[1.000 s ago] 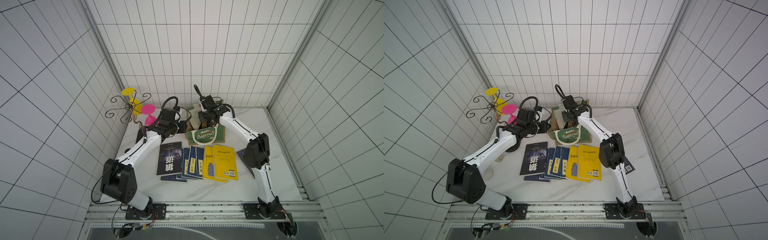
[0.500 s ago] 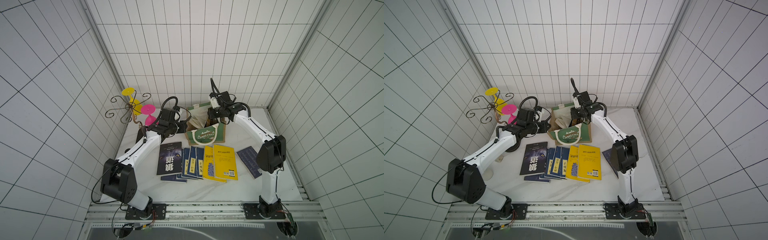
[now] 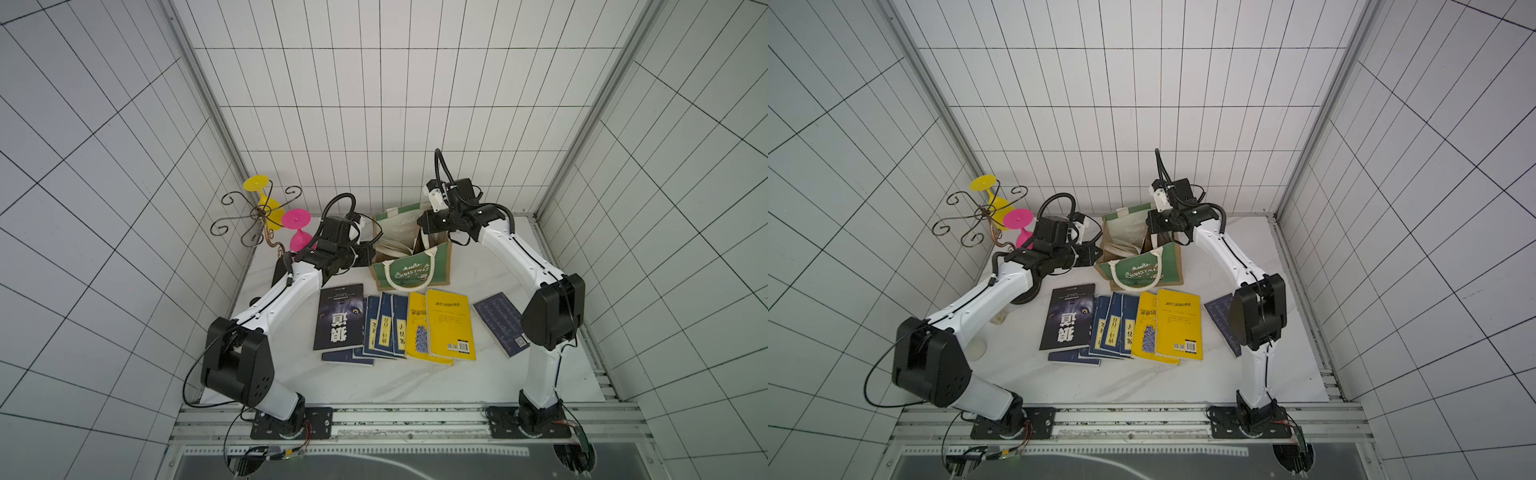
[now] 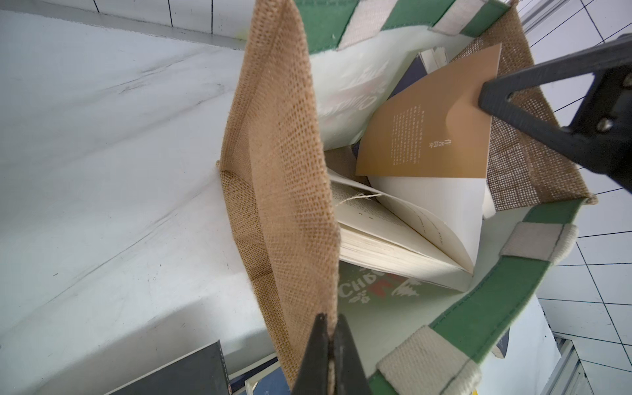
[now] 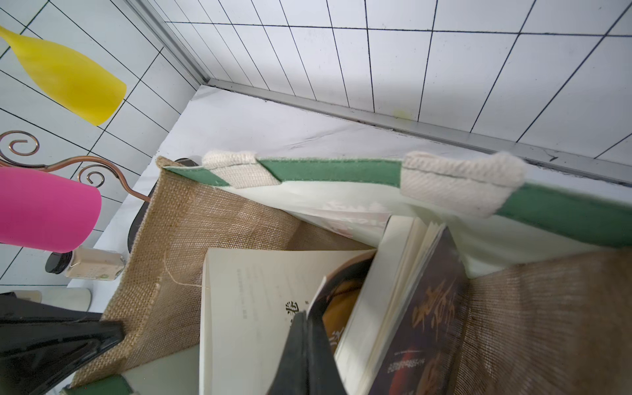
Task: Put the books into the canvas bag
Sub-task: Pick up the book from the canvas bag.
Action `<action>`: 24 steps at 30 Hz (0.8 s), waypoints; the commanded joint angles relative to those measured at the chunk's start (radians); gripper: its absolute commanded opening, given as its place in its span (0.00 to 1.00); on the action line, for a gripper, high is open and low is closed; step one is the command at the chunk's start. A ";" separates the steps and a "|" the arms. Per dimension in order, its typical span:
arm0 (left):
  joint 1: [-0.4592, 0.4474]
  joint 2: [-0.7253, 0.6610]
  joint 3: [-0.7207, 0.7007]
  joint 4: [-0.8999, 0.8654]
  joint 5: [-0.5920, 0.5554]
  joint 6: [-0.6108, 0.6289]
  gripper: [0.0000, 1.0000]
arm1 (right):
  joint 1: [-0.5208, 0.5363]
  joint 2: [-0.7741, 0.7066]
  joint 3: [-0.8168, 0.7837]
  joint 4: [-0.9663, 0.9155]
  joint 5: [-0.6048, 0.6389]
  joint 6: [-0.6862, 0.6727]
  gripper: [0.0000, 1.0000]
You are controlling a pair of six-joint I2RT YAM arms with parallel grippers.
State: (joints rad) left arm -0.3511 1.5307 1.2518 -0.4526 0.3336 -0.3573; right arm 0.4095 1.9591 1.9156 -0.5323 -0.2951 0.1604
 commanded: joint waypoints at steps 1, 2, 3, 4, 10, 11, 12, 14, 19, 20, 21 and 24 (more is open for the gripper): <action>0.006 -0.024 0.026 -0.016 0.046 0.009 0.20 | -0.019 -0.063 -0.034 0.058 0.050 0.009 0.00; 0.006 -0.027 0.039 -0.027 0.052 0.010 0.25 | -0.021 -0.063 -0.035 0.051 0.087 0.014 0.00; 0.006 -0.030 0.050 -0.036 0.058 0.013 0.28 | -0.024 -0.064 -0.039 0.047 0.116 0.015 0.00; 0.006 -0.036 0.059 -0.042 0.060 0.014 0.31 | -0.028 -0.067 -0.046 0.045 0.137 0.018 0.00; 0.005 -0.077 0.101 -0.049 0.098 0.015 0.47 | -0.057 -0.084 -0.074 0.044 0.205 0.039 0.00; 0.003 -0.086 0.107 -0.045 0.110 0.015 0.50 | -0.062 -0.085 -0.079 0.042 0.217 0.043 0.00; 0.000 -0.094 0.113 -0.037 0.124 0.015 0.53 | -0.067 -0.089 -0.083 0.040 0.231 0.047 0.00; -0.012 -0.102 0.137 -0.040 0.142 0.022 0.60 | -0.078 -0.102 -0.102 0.044 0.247 0.059 0.00; -0.069 -0.074 0.236 -0.114 0.162 0.068 0.67 | -0.123 -0.172 -0.203 0.203 0.062 0.067 0.00; -0.080 -0.069 0.244 -0.119 0.164 0.070 0.68 | -0.128 -0.175 -0.200 0.219 0.016 0.066 0.00; -0.088 -0.066 0.245 -0.119 0.164 0.070 0.68 | -0.131 -0.177 -0.195 0.221 -0.017 0.068 0.00; -0.108 -0.061 0.242 -0.116 0.163 0.067 0.69 | -0.147 -0.173 -0.158 0.246 -0.052 0.083 0.00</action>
State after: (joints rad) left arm -0.4469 1.4536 1.4822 -0.5373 0.4801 -0.3061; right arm 0.2787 1.8362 1.7538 -0.4068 -0.2546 0.2298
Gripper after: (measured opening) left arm 0.684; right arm 0.046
